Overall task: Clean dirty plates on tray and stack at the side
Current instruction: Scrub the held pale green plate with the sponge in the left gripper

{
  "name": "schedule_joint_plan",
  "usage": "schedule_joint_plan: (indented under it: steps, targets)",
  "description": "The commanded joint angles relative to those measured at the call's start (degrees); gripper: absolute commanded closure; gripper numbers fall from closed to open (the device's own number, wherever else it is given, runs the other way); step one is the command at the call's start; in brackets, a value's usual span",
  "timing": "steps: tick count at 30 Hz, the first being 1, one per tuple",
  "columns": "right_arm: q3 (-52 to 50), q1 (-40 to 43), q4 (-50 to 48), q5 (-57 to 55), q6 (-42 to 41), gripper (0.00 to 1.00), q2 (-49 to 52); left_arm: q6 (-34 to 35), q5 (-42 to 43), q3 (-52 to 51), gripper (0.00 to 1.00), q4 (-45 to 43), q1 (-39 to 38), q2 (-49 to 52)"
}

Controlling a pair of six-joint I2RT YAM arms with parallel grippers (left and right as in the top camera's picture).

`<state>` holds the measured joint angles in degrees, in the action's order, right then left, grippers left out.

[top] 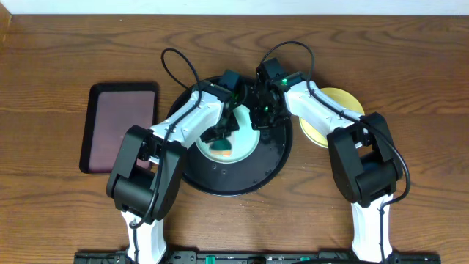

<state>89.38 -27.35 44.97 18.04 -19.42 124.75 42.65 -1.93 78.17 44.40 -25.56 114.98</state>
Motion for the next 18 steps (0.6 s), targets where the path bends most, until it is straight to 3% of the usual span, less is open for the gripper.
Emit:
schedule_joint_plan:
  steps: [1,4,8,14,16,18]
  targets:
    - [-1.49,-0.13,0.09,-2.82,-1.14,0.99,1.01,0.07,-10.19,-0.81,0.93,-7.04,1.49,1.84]
    - [-1.49,-0.13,0.2,-2.84,-1.11,0.99,1.01,-2.58,-10.14,-0.81,0.93,-10.27,1.38,1.84]
    - [-1.49,-0.13,0.15,-3.02,-1.14,0.99,1.01,-4.63,-8.92,-0.81,0.93,-8.28,1.31,1.84]
    - [-1.51,-0.15,0.15,-2.99,-1.14,0.99,1.01,-25.4,9.42,-0.81,0.93,-0.37,1.01,1.84]
    - [-1.51,-0.35,-0.02,-3.02,-1.11,0.99,1.01,-36.41,18.86,-0.81,0.92,-0.5,0.59,1.84]
    - [-1.51,-0.48,0.0,-3.21,-1.09,0.99,1.01,-38.58,22.21,-0.81,0.93,-2.1,0.5,1.84]
